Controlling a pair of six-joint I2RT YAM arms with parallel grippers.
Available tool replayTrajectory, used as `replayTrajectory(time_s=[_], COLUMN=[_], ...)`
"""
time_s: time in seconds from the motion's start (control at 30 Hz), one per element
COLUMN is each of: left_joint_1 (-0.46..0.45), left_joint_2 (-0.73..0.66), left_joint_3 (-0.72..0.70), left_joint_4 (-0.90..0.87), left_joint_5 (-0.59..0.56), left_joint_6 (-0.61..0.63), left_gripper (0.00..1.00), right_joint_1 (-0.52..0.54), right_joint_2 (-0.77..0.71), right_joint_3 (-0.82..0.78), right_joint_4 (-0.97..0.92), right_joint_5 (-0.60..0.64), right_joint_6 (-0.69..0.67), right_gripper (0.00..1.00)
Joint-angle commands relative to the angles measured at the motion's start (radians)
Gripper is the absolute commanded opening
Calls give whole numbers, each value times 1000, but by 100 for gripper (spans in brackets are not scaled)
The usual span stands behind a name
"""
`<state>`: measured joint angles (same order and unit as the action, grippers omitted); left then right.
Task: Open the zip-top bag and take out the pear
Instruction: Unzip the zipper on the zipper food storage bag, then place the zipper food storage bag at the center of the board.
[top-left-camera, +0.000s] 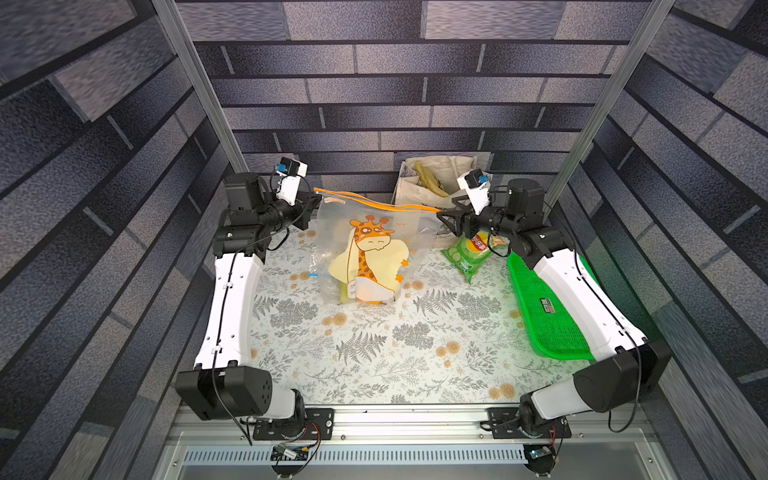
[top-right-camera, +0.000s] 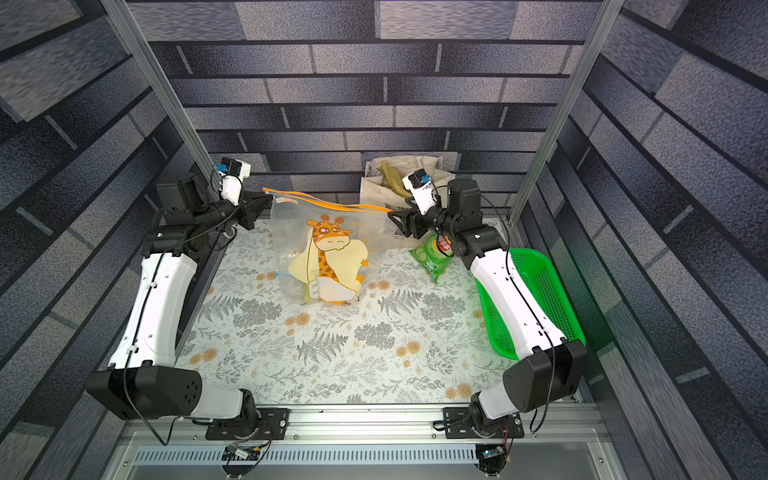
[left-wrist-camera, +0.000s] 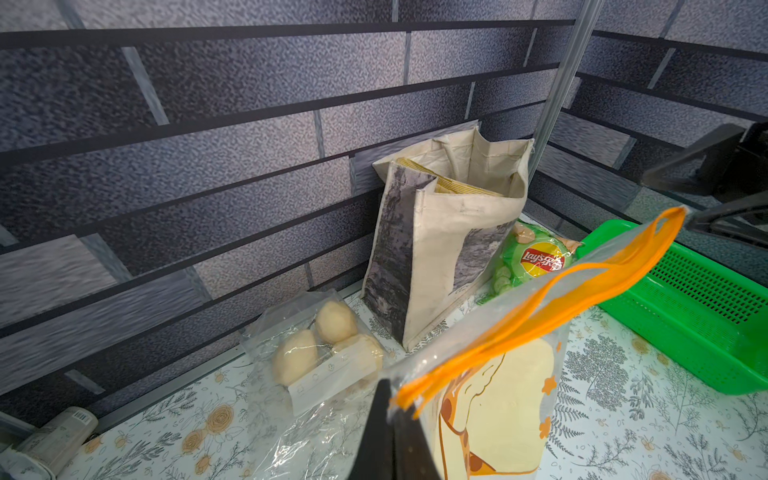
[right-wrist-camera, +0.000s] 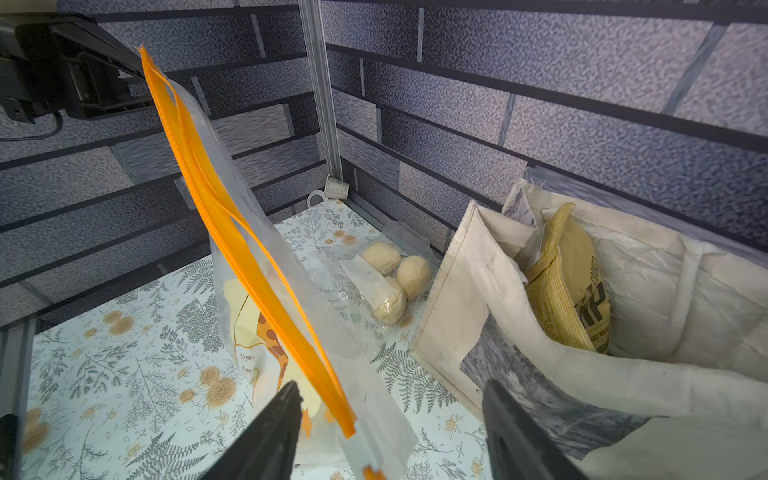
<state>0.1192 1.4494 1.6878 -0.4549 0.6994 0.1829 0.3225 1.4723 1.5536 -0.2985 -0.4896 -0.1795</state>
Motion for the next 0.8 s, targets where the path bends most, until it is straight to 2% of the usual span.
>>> replayTrajectory(time_s=[0.0,0.23,0.37,0.43,0.6,0.77], left_joint_1=[35,72,64,28,-257,-445], left_joint_2=[31,114,111,36,-296,-377], left_joint_3=[120,444,537,432,-163,-375], left_joint_4=[-44,-204,-282,-295,-69,-89], left_joint_5=[-103,-259,-247,-179,-280,-299], left_joint_6=[-66,-37,-51,-59,4,-77], left_gripper=[0,0,0,0,0,0], right_joint_1=[4,3,4,3,4,4], right_joint_2=[-63,-94,-99,-101,-92,-70], right_joint_3=[-33,-102,-144,-161,-192,-179], right_joint_4=[67,72,85,85,99,68], right_joint_5=[28,44,50,51,43,18], right_joint_6=[107,146,163,168,187,210], right_gripper=[67,65,65,65,65,65])
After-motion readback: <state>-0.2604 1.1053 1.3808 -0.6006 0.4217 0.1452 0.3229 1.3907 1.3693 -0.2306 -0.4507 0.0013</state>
